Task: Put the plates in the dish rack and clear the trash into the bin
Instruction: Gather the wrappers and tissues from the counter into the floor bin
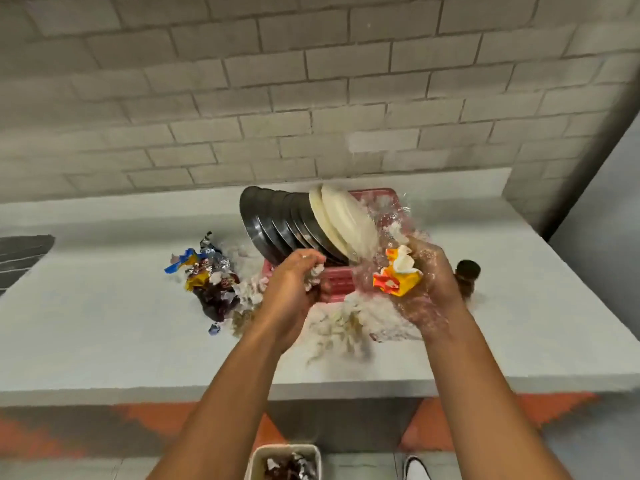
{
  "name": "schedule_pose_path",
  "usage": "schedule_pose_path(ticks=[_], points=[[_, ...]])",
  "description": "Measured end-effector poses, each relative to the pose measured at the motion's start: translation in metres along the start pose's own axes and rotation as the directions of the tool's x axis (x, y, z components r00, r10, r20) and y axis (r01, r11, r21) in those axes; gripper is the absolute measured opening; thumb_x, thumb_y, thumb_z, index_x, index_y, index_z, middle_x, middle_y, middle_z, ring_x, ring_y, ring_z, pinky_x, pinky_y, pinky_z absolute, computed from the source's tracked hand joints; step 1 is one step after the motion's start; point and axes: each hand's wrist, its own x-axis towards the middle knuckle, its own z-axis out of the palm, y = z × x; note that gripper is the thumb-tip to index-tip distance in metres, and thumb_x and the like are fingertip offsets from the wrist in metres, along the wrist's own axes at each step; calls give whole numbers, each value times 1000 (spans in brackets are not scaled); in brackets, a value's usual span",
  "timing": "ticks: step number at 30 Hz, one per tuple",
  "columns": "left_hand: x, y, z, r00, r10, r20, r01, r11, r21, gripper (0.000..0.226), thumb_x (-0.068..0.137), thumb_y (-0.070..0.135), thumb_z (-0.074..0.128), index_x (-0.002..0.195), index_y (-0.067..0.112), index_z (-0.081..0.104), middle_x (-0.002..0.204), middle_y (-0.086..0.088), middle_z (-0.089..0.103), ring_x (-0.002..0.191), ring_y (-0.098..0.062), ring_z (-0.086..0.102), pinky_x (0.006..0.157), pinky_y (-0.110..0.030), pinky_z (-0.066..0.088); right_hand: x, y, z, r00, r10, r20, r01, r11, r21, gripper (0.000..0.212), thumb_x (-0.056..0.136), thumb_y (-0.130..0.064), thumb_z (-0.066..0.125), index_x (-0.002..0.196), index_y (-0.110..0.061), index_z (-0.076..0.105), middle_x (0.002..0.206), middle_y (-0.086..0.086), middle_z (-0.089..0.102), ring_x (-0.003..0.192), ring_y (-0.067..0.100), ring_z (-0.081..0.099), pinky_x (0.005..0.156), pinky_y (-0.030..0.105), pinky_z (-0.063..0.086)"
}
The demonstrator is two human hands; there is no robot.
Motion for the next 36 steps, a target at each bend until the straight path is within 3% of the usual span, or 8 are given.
schedule_pose_path(ticks=[4,8,11,13,19,27,31,36], points=[[-48,-28,-65,1000,4,31,-8,993,116,26,107,12,39,105,11,65,94,-9,54,65,-17,51,59,-32,46,-38,93,21,998,-30,-52,25,995,-91,11,93,-15,57,87,-10,64,61,4,60,52,17,61,54,29,49],[-102,-56,-108,997,-70,37,56,954,294,26,107,37,41,118,26,62,91,1,52,66,-13,49,67,-36,46,-74,162,38,951,-15,-310,-38,986,-164,24,96,-2,46,89,-17,63,71,9,59,52,17,61,45,21,49],[-136,-76,-125,976,-92,196,-1,904,428,51,92,70,39,138,47,42,130,8,53,94,-3,56,86,-27,45,-95,207,40,919,47,-391,-88,992,-88,19,97,-6,52,89,-16,66,74,8,64,58,19,63,50,24,51],[-154,-92,-128,952,-106,288,-47,877,478,68,84,75,44,146,54,29,144,11,37,118,1,47,93,-14,39,-104,226,41,926,139,-352,-159,987,-27,18,96,-8,50,84,-15,60,68,5,62,59,18,63,53,26,52],[-167,-145,-142,986,-36,161,-54,852,521,52,92,54,58,141,42,45,126,6,44,101,29,43,75,8,35,-106,265,20,942,277,-189,-247,955,165,17,78,-25,49,71,-12,57,70,7,56,66,23,60,65,32,49],[-126,-248,-200,983,-176,49,119,820,560,40,87,67,52,118,43,61,114,3,64,105,-10,65,86,-28,56,-70,349,-36,867,494,-70,-486,868,104,33,78,-2,28,89,0,59,88,18,65,84,30,64,68,39,58],[-99,-301,-231,945,-312,100,216,823,525,20,102,35,55,121,31,61,108,7,71,99,-4,68,81,-18,54,-37,407,-71,836,531,-139,-535,845,6,41,80,5,30,111,5,57,102,21,61,92,29,64,73,37,59],[-52,-383,-273,904,-406,132,273,787,554,31,98,50,55,123,33,57,109,9,70,101,-7,67,79,-20,55,10,473,-118,866,465,-185,-495,849,-183,38,91,11,43,118,-10,59,105,11,72,92,24,70,70,36,58]])
